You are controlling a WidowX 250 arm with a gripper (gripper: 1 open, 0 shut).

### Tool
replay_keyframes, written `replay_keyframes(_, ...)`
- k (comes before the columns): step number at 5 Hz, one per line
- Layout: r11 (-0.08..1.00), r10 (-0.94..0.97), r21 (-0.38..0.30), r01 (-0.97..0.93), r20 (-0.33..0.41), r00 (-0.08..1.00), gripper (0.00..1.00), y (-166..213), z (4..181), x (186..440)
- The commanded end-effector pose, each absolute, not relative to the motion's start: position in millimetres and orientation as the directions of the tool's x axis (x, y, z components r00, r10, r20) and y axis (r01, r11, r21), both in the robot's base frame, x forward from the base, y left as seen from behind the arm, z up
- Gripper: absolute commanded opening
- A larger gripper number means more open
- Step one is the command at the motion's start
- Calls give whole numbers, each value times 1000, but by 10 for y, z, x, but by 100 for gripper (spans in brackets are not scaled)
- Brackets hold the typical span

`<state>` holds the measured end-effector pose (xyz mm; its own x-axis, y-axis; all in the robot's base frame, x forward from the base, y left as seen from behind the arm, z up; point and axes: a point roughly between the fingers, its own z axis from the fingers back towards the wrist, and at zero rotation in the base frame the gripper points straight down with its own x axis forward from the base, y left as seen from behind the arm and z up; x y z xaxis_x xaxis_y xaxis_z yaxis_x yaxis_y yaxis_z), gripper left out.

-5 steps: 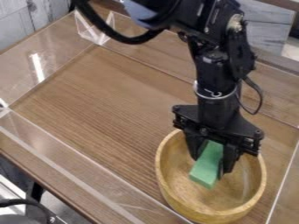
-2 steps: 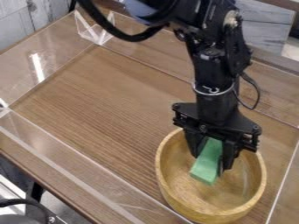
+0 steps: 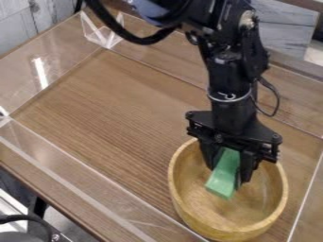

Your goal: Put the green block in the brown bowl

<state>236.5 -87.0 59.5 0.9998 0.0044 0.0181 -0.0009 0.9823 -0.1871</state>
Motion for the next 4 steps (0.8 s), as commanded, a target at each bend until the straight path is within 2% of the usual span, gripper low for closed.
replay_keyframes(1, 978, 20, -208, -3, 75, 997, 0, -865, 729, 2522)
replay_keyframes(4, 975, 21, -222, -5, 68, 997, 0, -843, 726, 2548)
